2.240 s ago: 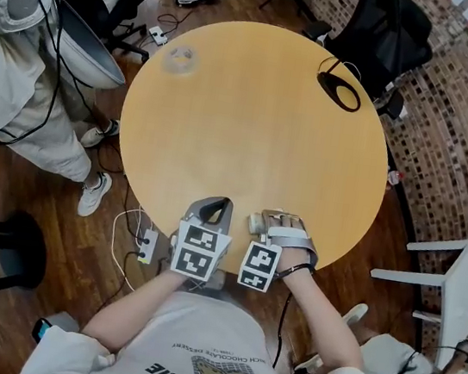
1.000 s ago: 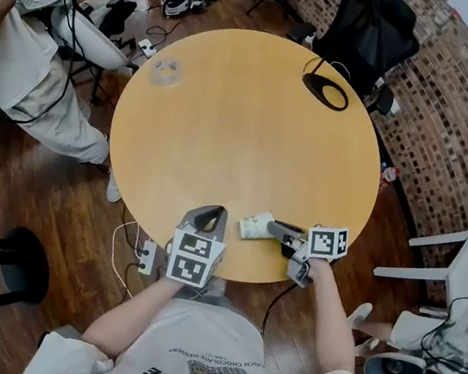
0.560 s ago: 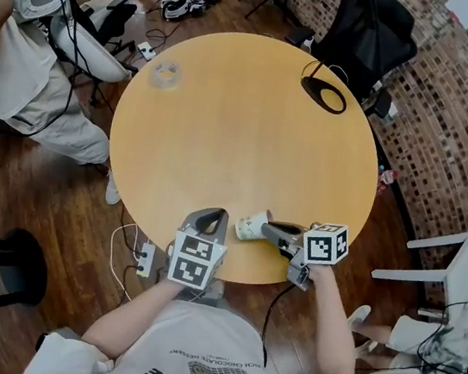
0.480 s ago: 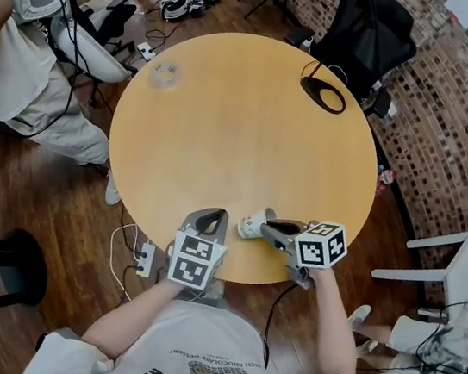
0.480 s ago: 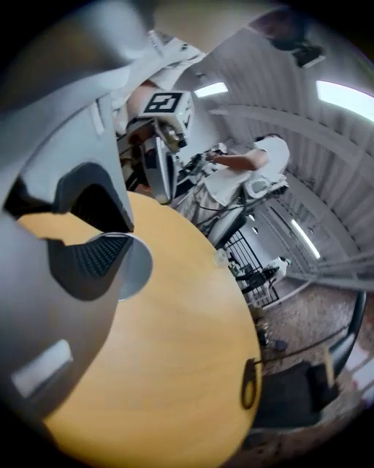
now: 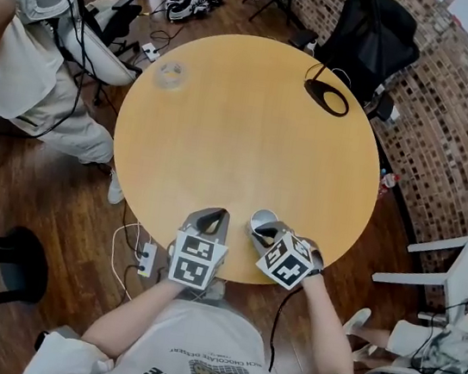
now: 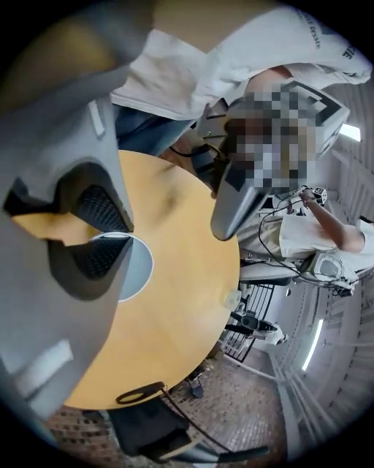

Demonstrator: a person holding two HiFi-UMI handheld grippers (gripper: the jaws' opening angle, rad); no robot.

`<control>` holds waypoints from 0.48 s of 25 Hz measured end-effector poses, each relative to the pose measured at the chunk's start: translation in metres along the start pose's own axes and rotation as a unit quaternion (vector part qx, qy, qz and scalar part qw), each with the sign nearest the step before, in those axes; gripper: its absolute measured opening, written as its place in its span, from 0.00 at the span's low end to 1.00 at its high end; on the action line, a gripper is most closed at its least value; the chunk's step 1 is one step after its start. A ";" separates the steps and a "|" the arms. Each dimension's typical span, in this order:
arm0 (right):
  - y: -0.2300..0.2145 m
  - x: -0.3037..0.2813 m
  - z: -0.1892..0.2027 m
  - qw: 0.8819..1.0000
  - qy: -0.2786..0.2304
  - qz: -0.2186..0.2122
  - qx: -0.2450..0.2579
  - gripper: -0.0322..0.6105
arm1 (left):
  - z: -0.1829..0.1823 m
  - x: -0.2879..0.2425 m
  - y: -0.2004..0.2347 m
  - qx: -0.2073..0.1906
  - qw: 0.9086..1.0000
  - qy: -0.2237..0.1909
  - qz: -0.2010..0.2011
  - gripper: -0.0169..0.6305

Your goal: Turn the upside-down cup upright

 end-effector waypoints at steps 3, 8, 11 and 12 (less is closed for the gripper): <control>0.003 -0.003 0.000 0.999 0.007 0.018 0.027 0.08 | -0.001 0.001 -0.001 0.001 1.000 0.001 -0.004 0.03; 0.004 -0.004 0.007 0.999 0.004 0.033 0.031 0.10 | -0.002 0.000 -0.006 -0.001 1.000 0.001 -0.007 0.03; 0.001 0.000 0.006 0.999 -0.007 0.040 0.019 0.19 | -0.005 0.002 -0.007 -0.003 1.000 0.002 -0.010 0.03; 0.000 0.002 0.006 0.999 -0.012 0.041 0.015 0.21 | -0.006 0.002 -0.008 -0.004 1.000 0.002 -0.012 0.03</control>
Point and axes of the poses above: the fingertips, and each gripper's own axes: x backward along the fingers, y to its left, z out of its underside, the point moved 8 cm from there along x, backward along the fingers, and after that the axes turned 12 degrees about -x, right-handed, at the moved point
